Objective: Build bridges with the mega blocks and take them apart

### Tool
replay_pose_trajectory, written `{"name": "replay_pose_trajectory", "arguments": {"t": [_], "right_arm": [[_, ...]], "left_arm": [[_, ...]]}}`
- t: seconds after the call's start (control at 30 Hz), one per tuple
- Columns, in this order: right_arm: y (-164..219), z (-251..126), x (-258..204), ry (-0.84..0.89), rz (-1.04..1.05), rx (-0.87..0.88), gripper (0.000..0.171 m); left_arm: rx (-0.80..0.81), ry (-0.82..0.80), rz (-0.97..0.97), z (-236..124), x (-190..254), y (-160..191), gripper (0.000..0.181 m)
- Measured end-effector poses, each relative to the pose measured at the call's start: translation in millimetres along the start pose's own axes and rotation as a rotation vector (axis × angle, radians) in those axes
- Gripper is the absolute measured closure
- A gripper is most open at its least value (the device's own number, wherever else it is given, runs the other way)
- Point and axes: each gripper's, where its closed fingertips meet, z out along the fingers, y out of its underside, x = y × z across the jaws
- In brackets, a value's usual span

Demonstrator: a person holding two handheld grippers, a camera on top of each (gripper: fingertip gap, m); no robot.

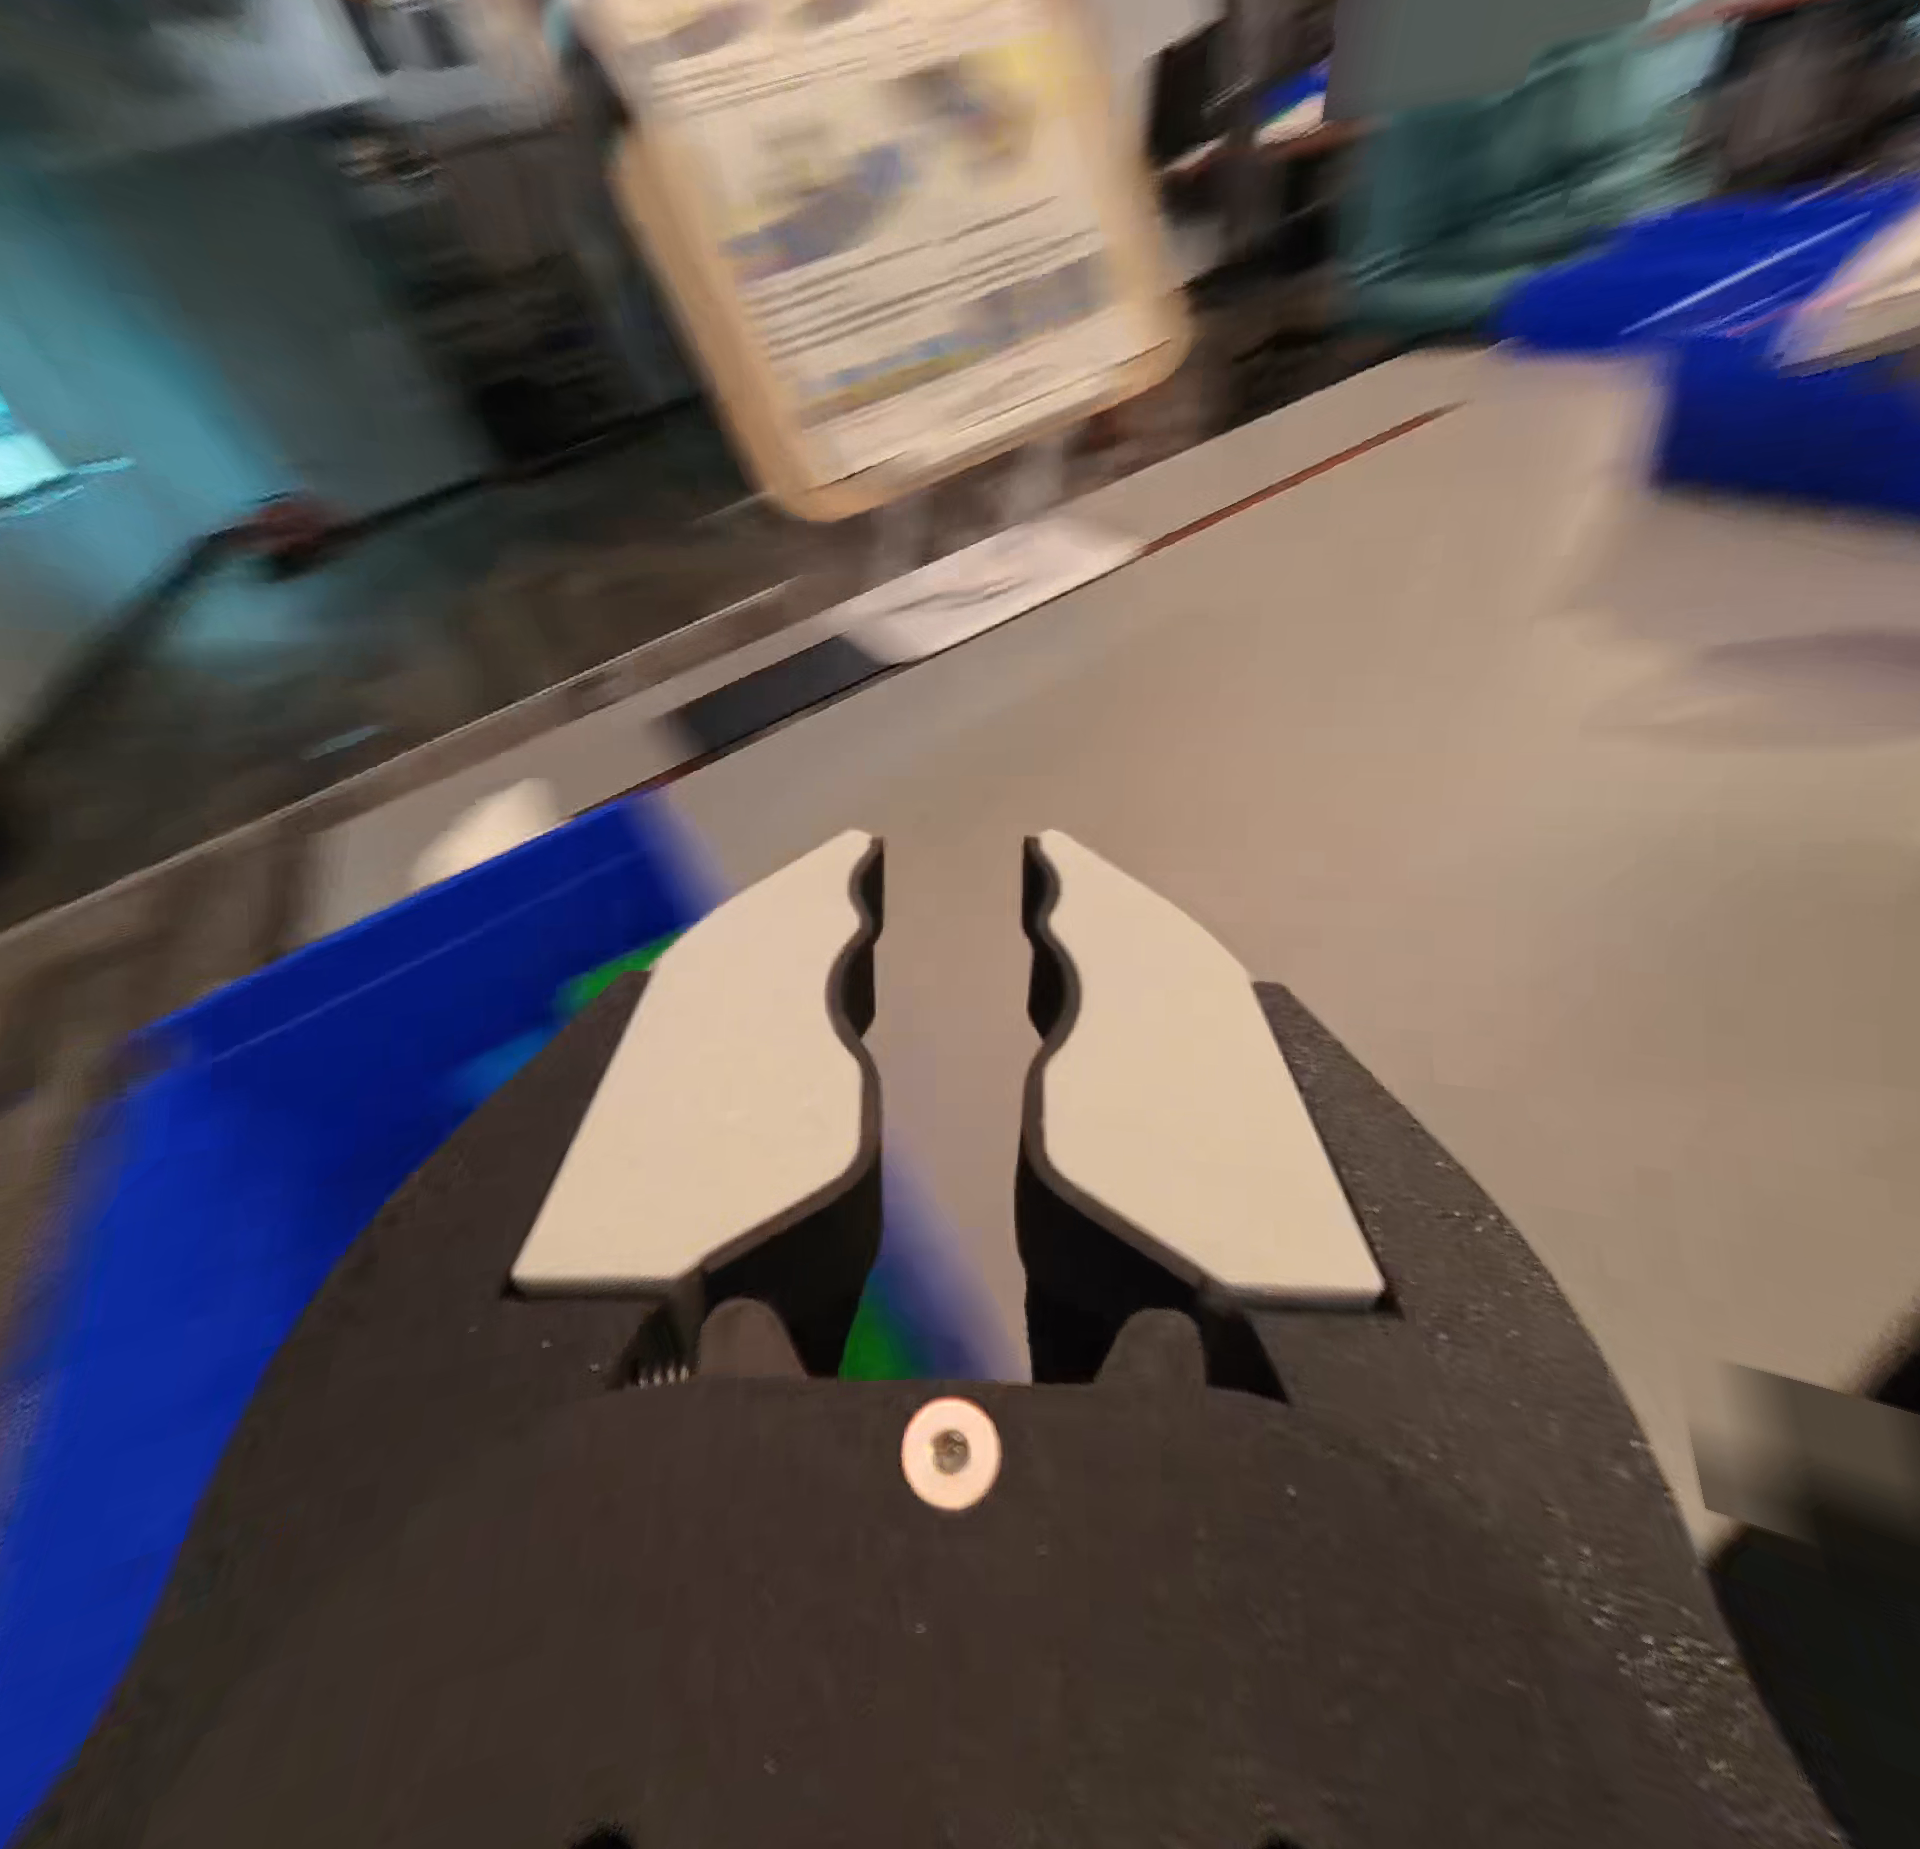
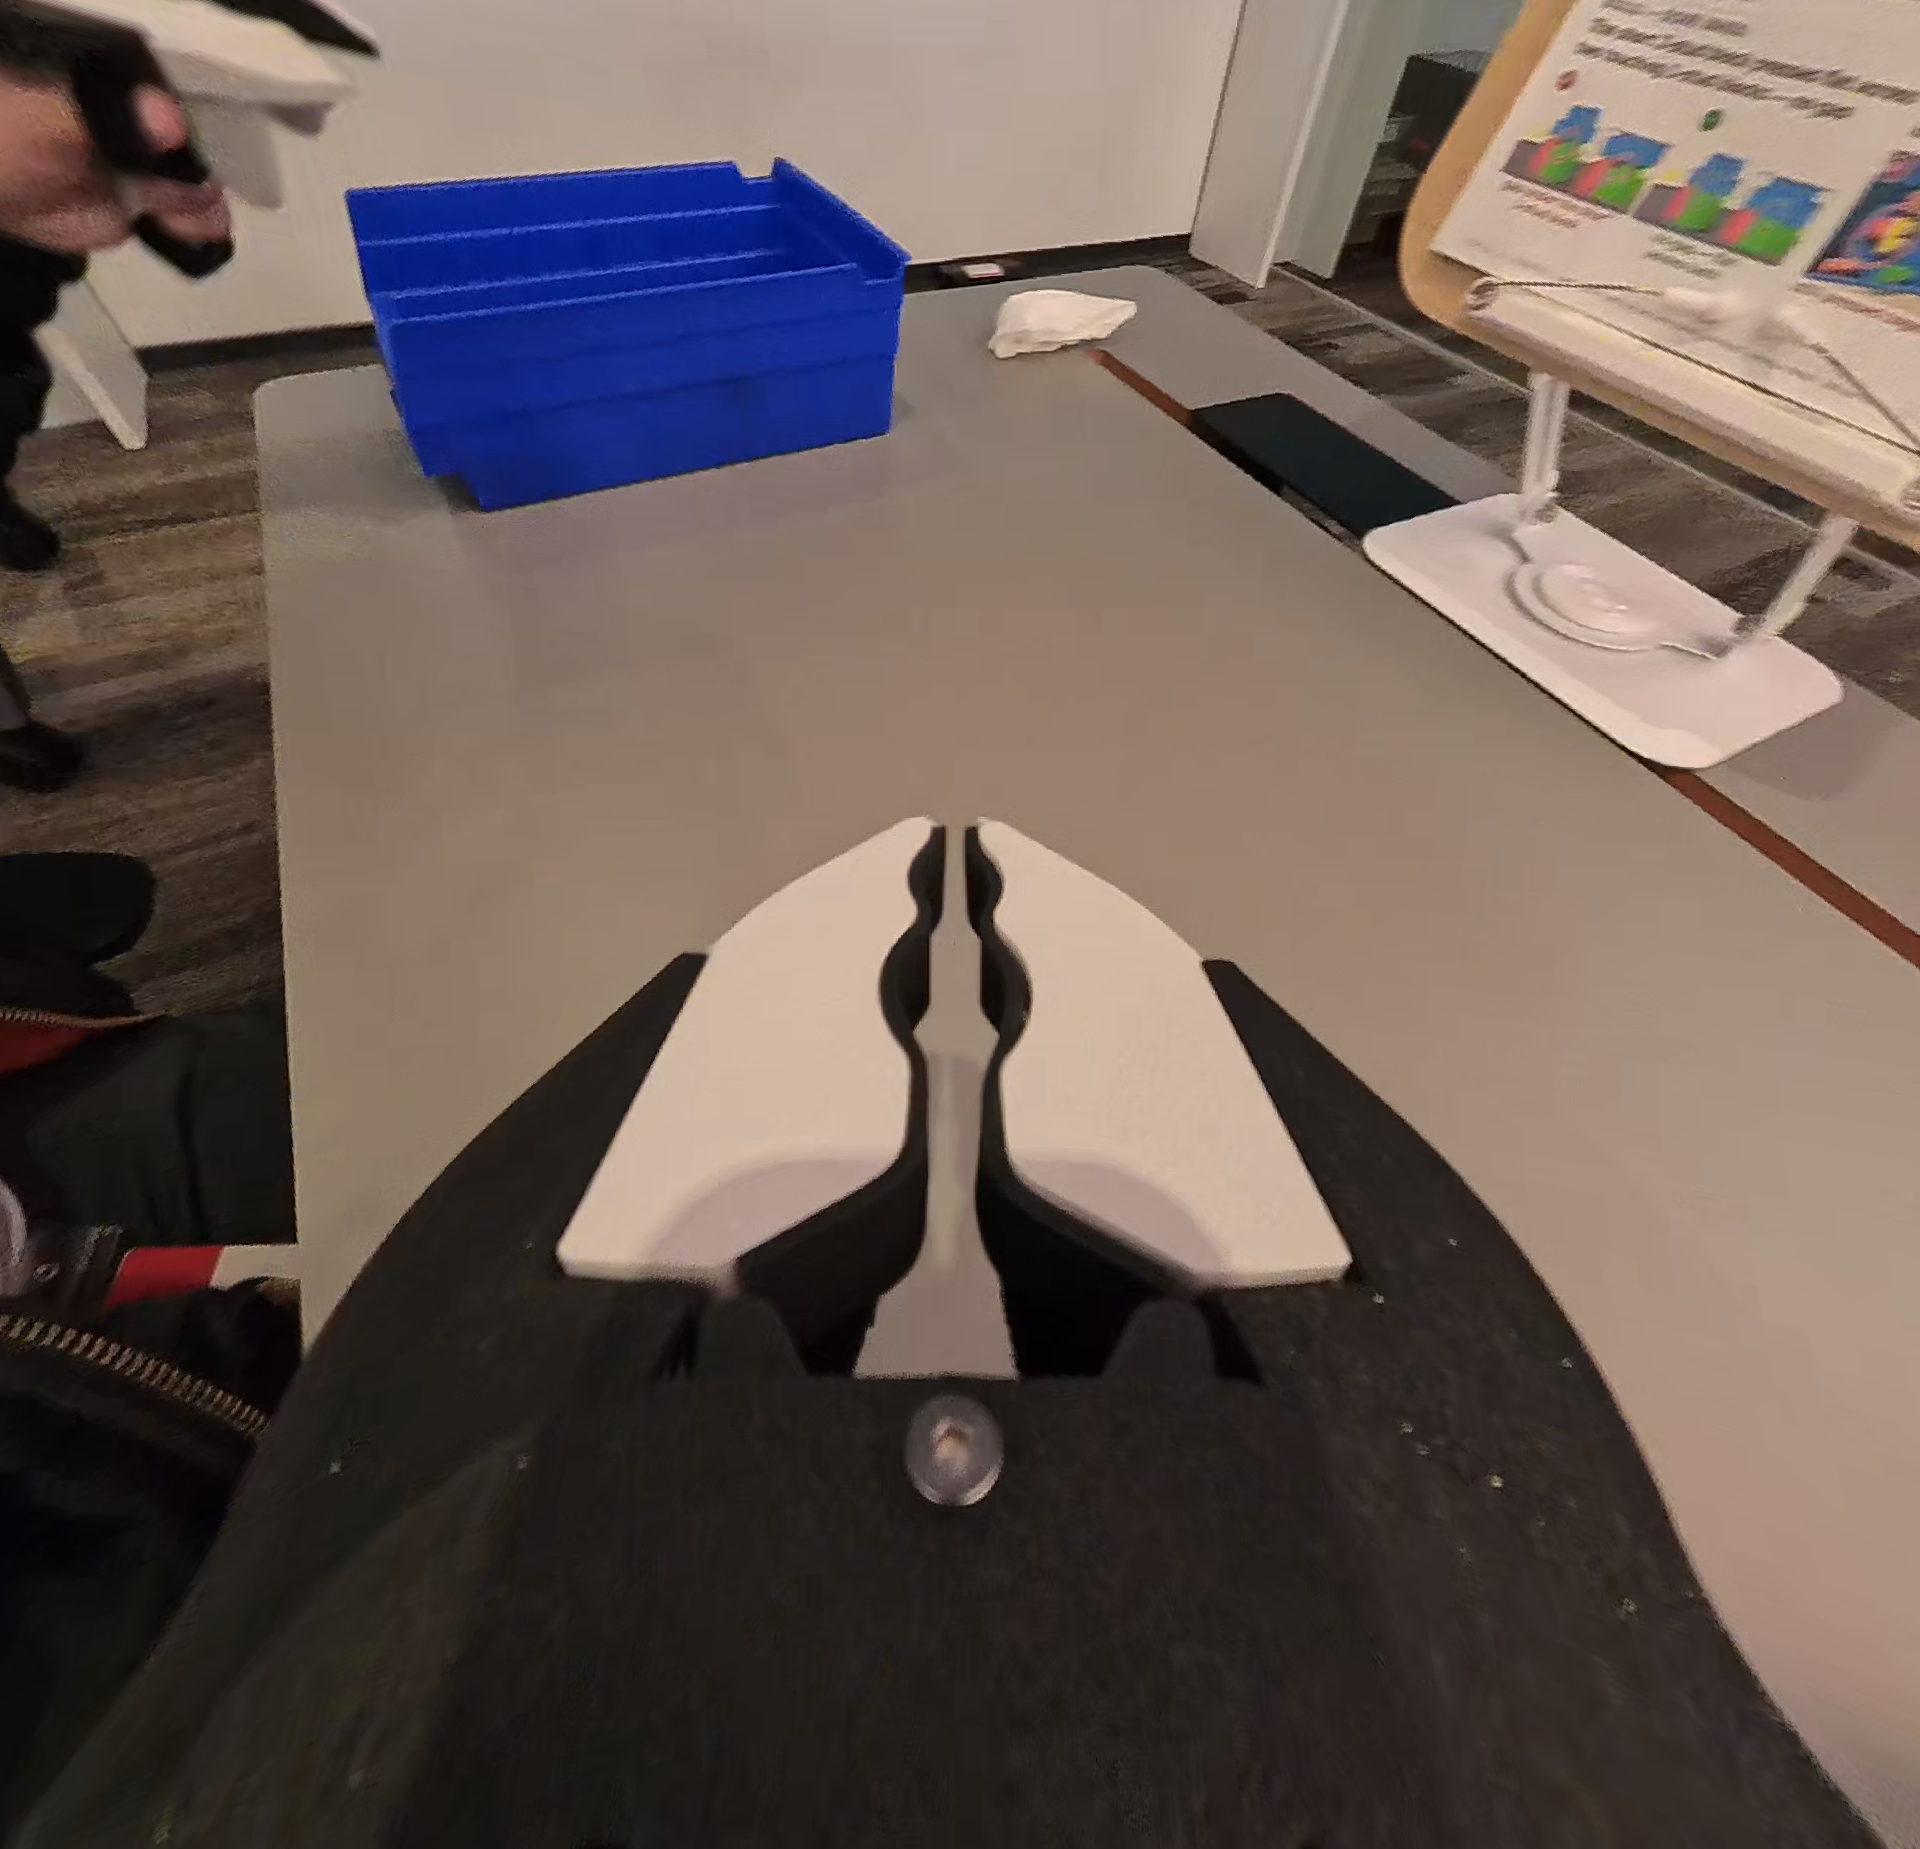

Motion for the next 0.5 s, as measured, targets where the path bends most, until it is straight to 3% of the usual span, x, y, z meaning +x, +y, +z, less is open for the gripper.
{"name": "replay_pose_trajectory", "arguments": {"t": [0.07, 0.13, 0.2, 0.33, 0.5], "right_arm": [[2, 9, -9, -0.031, 0.005, -0.009, 0.164], [5, 17, -15, -0.07, 0.035, -0.021, 0.162], [7, 24, -20, -0.096, 0.079, -0.034, 0.161], [9, 28, -34, -0.133, 0.113, -0.066, 0.16], [18, 22, -48, -0.147, 0.095, -0.13, 0.16]], "left_arm": [[-0.068, -0.043, -0.017, -12, -60, 21, 0.154], [-0.094, 0.034, -0.03, -6, -89, 37, 0.157], [-0.134, 0.117, -0.023, 10, -100, 57, 0.152], [-0.376, 0.249, -0.067, 52, -99, 104, 0.148], [-0.585, 0.286, 0.185, 84, -108, 151, 0.145]]}}
